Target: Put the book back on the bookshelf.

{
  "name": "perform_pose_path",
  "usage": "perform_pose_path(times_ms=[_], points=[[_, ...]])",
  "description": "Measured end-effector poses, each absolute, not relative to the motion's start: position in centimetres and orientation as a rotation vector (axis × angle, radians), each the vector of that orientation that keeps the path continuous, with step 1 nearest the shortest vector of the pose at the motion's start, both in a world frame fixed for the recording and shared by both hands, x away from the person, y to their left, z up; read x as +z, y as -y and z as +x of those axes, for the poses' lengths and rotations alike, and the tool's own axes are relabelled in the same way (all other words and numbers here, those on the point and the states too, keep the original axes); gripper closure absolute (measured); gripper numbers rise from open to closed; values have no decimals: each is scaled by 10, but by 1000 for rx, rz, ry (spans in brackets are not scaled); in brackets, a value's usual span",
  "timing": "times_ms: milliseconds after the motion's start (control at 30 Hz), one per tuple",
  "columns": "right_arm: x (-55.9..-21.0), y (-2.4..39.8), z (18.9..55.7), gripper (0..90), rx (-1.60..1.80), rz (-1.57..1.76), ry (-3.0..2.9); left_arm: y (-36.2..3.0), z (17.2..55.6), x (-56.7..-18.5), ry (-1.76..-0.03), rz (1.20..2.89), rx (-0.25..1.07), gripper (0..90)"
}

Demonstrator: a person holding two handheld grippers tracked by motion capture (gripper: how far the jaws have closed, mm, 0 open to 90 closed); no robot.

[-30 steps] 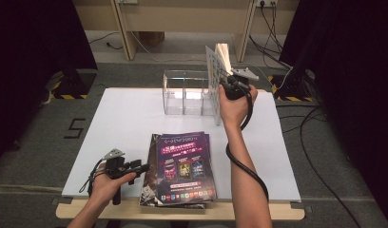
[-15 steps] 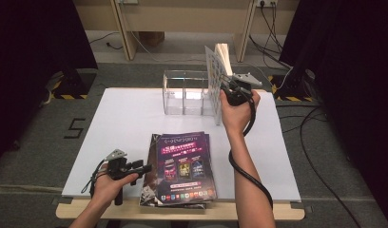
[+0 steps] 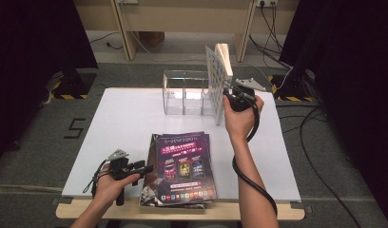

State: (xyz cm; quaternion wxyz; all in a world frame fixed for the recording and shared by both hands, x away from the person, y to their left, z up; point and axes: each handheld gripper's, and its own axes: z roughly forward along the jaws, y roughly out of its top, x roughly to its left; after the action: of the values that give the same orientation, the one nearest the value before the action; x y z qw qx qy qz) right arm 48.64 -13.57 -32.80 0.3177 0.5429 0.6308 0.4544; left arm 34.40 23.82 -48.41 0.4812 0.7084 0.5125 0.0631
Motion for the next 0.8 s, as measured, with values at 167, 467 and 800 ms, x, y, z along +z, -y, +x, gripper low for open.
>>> perform_pose_path(times_ms=[167, 467, 800], points=[[-333, 142, 478, 622, 1207, 1442, -1674, -236, 344, -485, -1258, 1728, 140, 482], [-345, 146, 465, 622, 1209, 1459, -1714, -233, 345, -484, -1274, 1721, 119, 507], [-371, 139, 440, 626, 1196, 1477, -1836, -223, 356, -484, -1283, 1724, 129, 502]])
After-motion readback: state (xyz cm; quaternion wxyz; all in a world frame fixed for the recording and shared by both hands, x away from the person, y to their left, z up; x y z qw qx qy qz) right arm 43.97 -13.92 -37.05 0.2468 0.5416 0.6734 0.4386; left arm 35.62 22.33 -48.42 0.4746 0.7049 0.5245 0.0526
